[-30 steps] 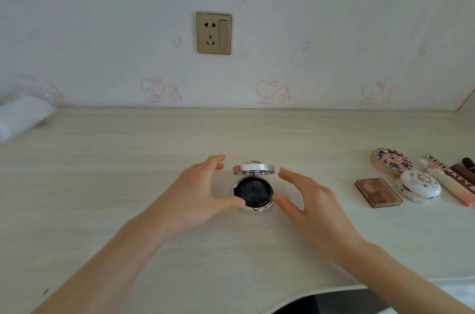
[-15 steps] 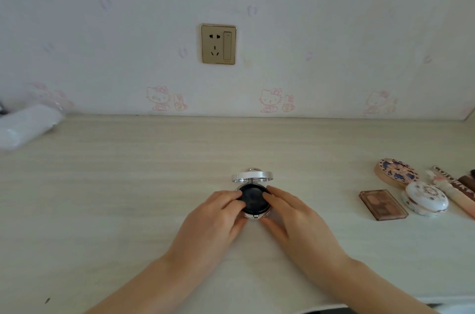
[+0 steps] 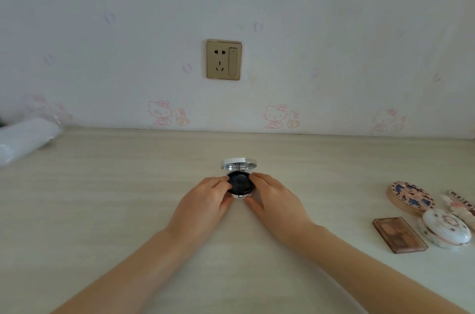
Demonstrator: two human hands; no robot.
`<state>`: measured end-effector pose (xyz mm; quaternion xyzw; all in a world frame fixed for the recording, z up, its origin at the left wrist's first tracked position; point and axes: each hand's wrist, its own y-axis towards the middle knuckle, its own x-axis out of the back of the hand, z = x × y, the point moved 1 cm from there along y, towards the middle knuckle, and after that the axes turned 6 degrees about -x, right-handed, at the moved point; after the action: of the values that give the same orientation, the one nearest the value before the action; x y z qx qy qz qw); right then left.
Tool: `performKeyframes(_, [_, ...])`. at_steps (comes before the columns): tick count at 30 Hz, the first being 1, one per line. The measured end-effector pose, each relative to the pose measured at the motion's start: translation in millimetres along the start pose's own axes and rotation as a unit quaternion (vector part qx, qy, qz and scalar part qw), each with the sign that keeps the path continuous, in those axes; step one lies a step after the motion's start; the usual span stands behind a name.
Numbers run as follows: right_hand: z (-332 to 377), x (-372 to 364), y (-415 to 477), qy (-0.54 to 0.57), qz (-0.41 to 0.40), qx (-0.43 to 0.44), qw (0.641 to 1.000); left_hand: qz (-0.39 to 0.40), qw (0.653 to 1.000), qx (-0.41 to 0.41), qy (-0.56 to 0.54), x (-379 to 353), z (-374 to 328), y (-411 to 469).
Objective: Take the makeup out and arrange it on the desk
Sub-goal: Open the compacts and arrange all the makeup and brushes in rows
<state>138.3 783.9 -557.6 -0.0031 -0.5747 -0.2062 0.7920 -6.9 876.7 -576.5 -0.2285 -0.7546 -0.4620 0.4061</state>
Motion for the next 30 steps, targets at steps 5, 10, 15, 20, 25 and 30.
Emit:
performKeyframes(5, [2, -11, 32, -0.003, -0.006, 0.004, 1.0, -0.002, 0.999, 0.026, -0.019, -6, 27, 18])
performKeyframes(10, [5, -19, 60, -0.012, -0.005, -0.011, 1.0, 0.01, 0.998, 0.053, -0.025, -10, 50, 35])
performKeyframes(15, [7, -27, 78, 0.004, 0.008, -0.027, 1.0, -0.002, 0.997, 0.075, -0.018, -13, 63, 43])
performKeyframes(20, [7, -31, 88, 0.011, 0.011, -0.035, 0.999, 0.005, 0.995, 0.099, 0.01, -16, 65, 48])
performKeyframes(25, [9, -26, 89, 0.011, 0.019, -0.037, 0.999, 0.019, 0.994, 0.105, 0.033, -12, 61, 51])
performKeyframes(30, [9, -10, 82, -0.035, 0.032, -0.025, 0.999, 0.002, 0.995, 0.095, 0.015, -5, 50, 50])
